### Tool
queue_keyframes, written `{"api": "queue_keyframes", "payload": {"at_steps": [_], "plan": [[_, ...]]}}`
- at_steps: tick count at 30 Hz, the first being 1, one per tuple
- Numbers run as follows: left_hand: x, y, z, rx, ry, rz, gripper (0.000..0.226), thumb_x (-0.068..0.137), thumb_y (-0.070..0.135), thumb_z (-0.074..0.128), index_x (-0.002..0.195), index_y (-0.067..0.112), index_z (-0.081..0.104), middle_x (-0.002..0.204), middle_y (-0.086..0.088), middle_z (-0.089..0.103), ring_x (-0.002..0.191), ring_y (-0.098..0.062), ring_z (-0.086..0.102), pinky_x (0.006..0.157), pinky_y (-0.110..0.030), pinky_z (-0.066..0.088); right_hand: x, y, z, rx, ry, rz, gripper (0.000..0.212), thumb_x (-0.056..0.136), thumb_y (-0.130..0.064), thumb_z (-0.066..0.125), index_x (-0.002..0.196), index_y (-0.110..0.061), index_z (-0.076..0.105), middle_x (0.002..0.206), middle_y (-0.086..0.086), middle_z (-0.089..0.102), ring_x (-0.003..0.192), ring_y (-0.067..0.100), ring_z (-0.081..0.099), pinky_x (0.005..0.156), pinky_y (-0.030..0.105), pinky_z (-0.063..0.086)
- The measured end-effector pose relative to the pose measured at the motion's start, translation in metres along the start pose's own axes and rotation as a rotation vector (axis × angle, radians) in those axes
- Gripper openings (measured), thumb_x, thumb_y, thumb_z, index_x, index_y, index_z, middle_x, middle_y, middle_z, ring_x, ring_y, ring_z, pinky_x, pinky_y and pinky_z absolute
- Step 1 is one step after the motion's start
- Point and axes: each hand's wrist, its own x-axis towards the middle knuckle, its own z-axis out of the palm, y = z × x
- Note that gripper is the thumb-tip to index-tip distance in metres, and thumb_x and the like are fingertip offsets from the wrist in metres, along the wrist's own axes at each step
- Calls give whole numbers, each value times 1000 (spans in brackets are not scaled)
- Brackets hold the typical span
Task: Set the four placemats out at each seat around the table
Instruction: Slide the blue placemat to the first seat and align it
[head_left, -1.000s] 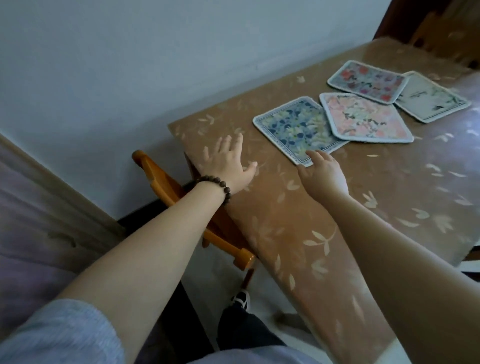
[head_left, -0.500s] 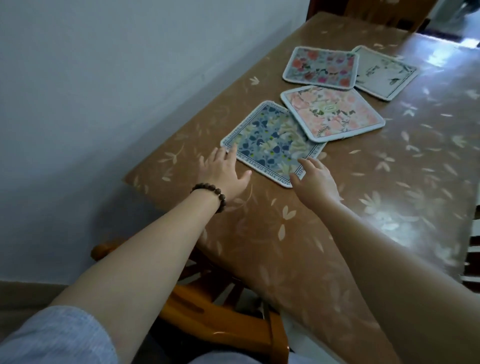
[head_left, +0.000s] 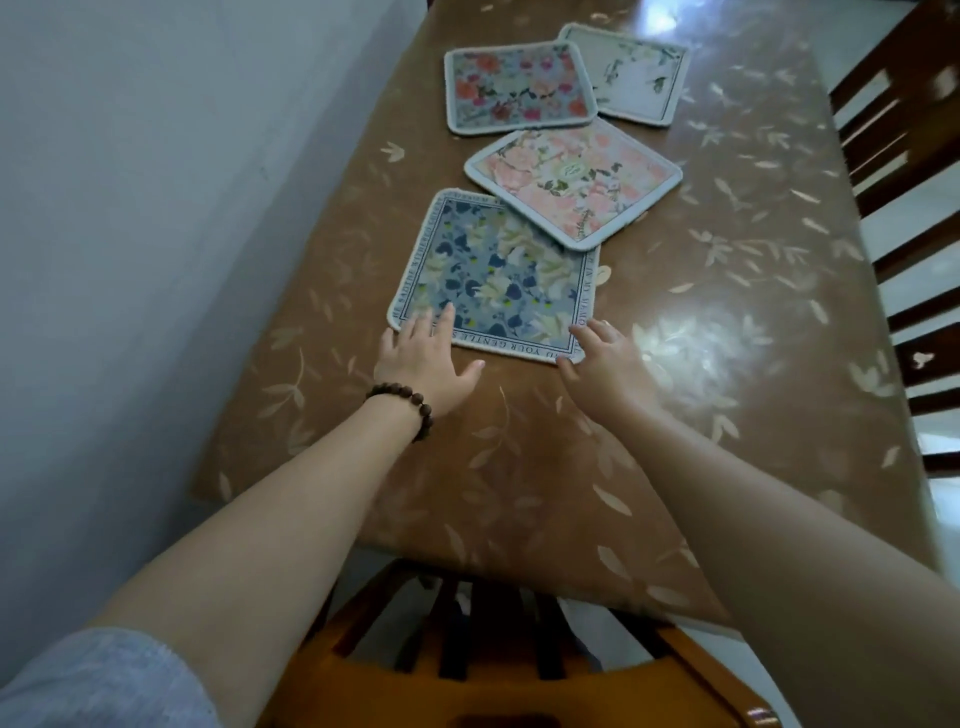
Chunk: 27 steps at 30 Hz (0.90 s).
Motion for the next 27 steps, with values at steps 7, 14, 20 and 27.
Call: {"api": "queue_keyframes", "payload": {"at_steps": [7,14,20,27], "plan": [[24,-8,34,-11,-74,63,85,83,68,36,149,23,7,157,-6,12,144,-22,7,114,-49,11,13,8,32,-67,-52,49,56,89,-48,49,138,-20,42,149,9,37,139,26,27,114,42,20],[75,-15,65,-14,-130,208,92,79,73,41,149,25,6,158,1,2,144,-17,-4,116,-48,-1,47,22,57,-166,-140,-6,80,82,-67,47,148,-29,22,157,6,18,144,23,13,116,43,10],[101,-19,79,-46,-104,274,97,71,79,43,148,31,9,158,7,4,144,-15,-4,115,-47,-3,71,28,63,-346,-174,-186,78,85,-66,40,148,-23,21,156,12,18,145,27,10,117,43,5],[112,-18,81,-39,-45,324,89,75,74,44,147,31,15,157,4,10,144,-17,0,115,-49,-2,72,24,63,-462,-201,-415,50,100,-24,37,145,-6,26,150,21,29,139,39,24,113,47,20]]}}
